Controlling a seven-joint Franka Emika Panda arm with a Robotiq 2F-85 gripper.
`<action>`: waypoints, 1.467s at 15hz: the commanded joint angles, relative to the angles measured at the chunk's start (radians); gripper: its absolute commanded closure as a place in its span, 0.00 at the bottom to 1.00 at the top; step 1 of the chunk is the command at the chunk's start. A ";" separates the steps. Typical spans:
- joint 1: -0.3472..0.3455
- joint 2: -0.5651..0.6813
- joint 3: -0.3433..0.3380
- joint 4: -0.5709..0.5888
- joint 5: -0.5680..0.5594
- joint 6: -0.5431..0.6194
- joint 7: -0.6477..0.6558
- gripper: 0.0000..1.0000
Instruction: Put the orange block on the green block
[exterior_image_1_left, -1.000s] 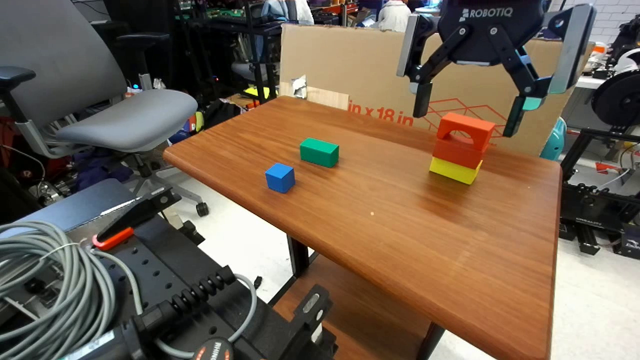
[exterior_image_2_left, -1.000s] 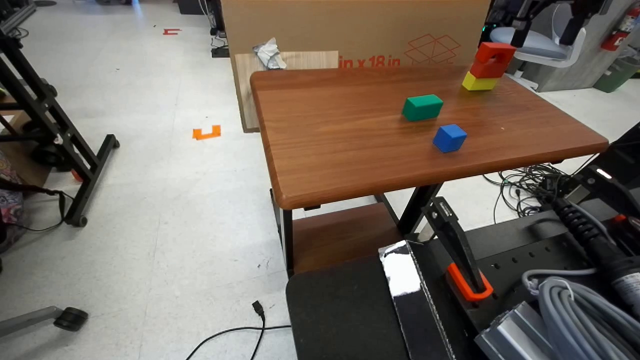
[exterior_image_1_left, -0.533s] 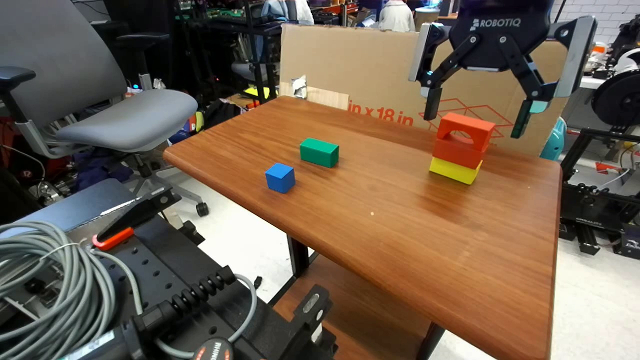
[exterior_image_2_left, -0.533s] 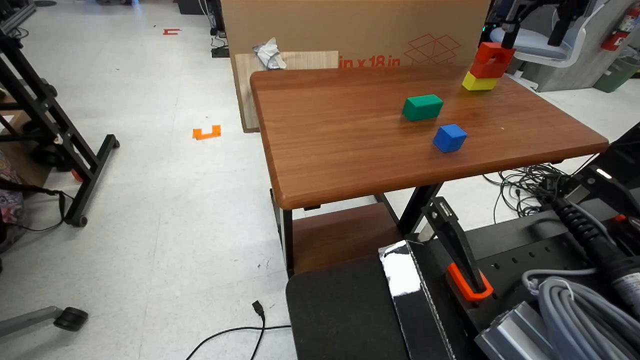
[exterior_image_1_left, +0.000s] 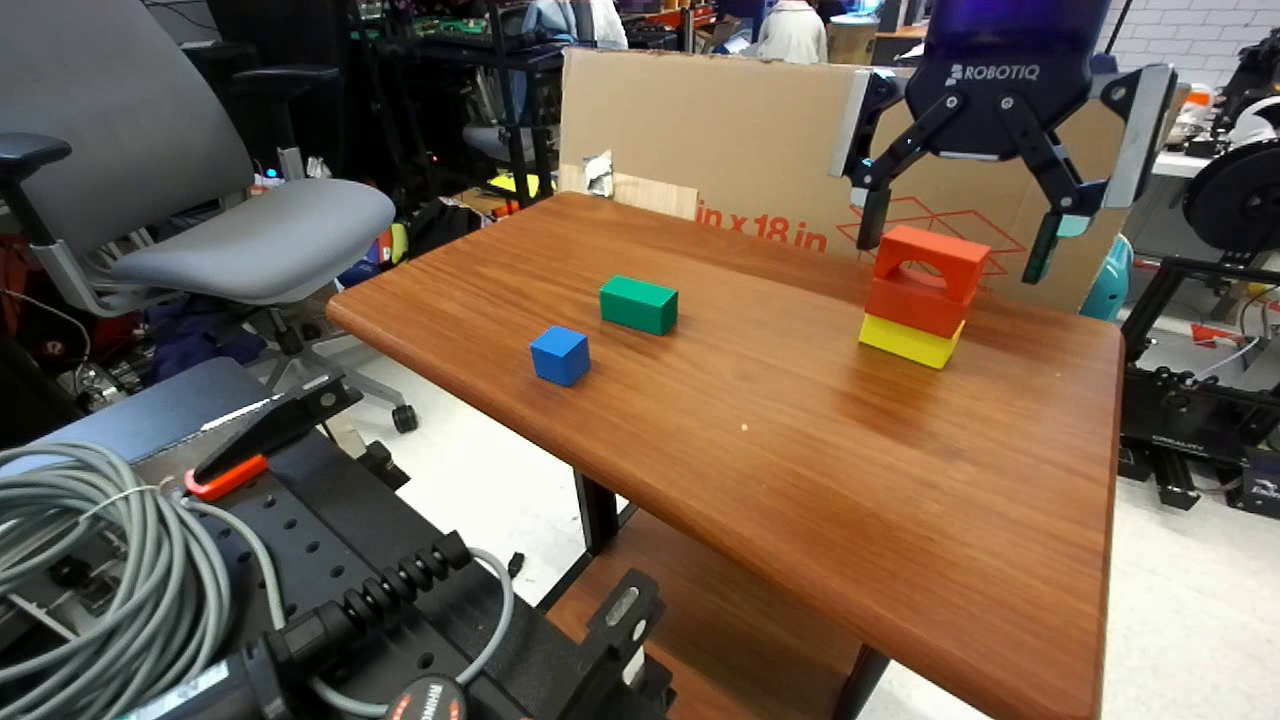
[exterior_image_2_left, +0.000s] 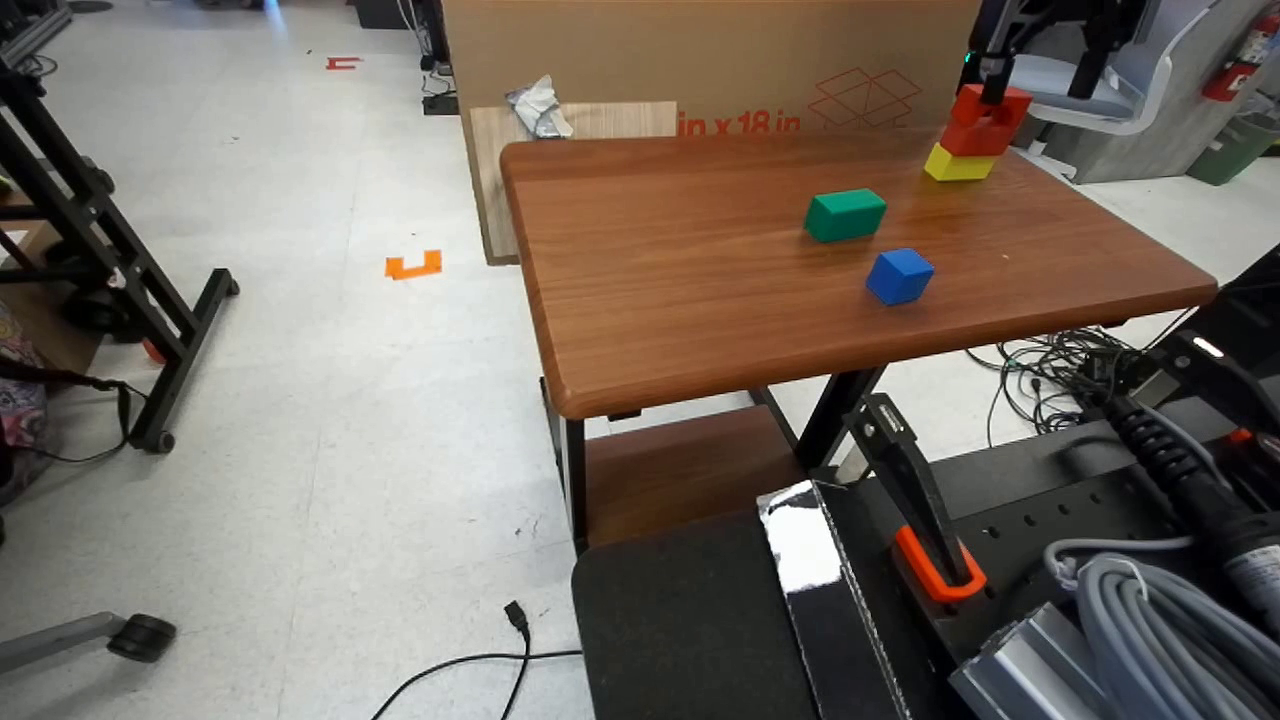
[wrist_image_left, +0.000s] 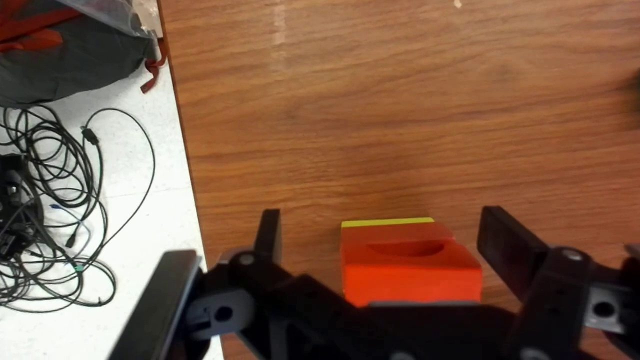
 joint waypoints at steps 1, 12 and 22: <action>-0.007 0.053 0.018 0.091 0.022 -0.062 -0.031 0.00; 0.007 0.104 0.024 0.163 0.008 -0.094 -0.026 0.08; 0.002 0.009 0.047 0.096 0.016 -0.089 -0.072 0.59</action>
